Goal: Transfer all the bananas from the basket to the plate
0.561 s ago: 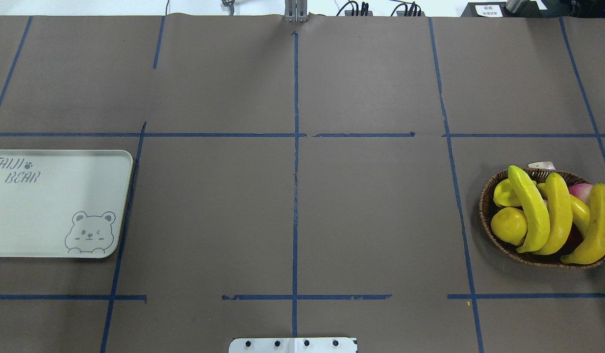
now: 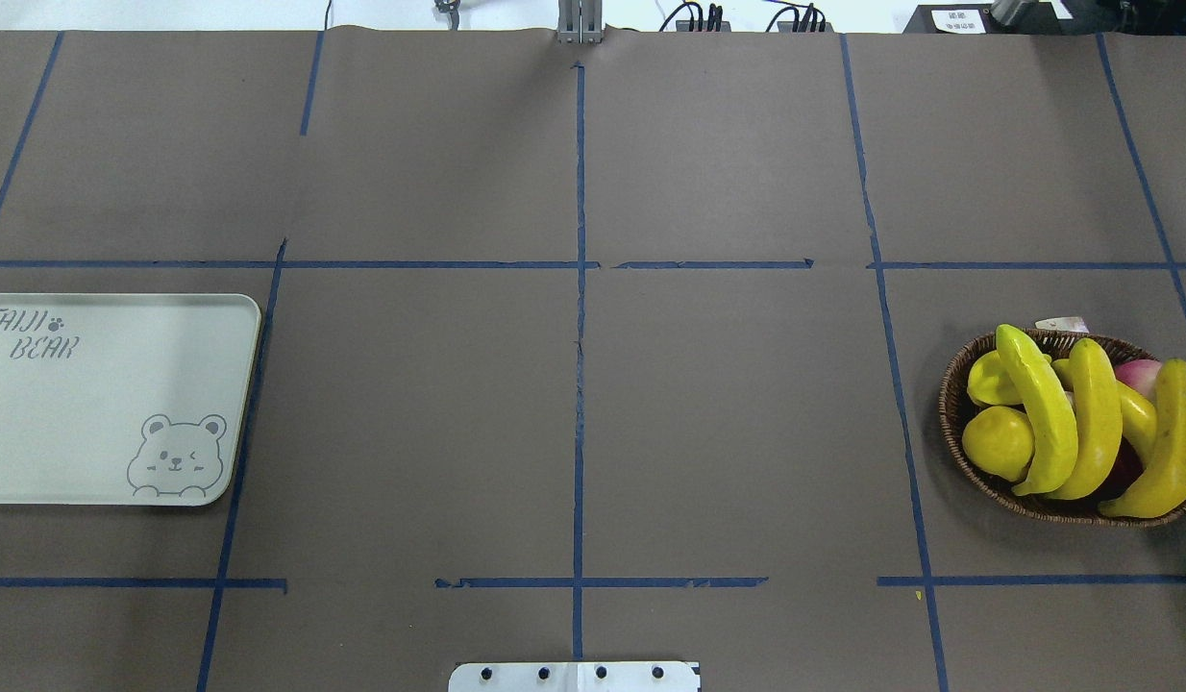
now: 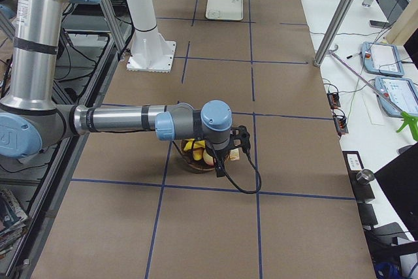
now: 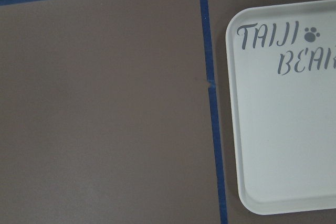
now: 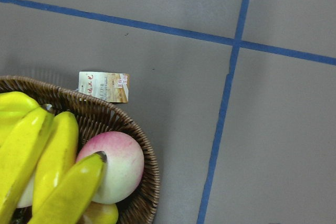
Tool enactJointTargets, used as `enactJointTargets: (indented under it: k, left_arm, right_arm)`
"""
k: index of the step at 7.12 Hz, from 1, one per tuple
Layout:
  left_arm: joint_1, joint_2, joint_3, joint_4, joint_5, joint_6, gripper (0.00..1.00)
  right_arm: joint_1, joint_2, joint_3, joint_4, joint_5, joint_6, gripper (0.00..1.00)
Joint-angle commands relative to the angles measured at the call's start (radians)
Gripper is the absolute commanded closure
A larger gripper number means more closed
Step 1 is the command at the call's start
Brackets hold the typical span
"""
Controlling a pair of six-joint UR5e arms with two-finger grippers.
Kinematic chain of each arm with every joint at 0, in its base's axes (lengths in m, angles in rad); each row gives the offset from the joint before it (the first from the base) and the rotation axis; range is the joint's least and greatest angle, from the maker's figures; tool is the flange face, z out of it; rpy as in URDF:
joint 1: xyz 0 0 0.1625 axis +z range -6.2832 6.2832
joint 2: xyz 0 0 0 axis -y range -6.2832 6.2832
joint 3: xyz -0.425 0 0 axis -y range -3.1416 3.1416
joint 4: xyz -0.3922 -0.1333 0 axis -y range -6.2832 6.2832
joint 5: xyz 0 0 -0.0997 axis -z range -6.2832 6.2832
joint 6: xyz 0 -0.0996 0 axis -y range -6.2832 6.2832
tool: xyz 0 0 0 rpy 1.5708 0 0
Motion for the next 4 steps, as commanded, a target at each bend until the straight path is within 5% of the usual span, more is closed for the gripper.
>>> enactJointTargets:
  k: [1,4]
  left_arm:
    - [0.000,0.001,0.000,-0.001,0.000,-0.001,0.00]
    - [0.003,0.001,0.001,0.000,0.000,-0.002,0.00]
  right_arm:
    - [-0.068,-0.001,0.112,0.001,0.005,0.184,0.01]
    - [-0.241,-0.016,0.319,-0.002,-0.042,0.669,0.01]
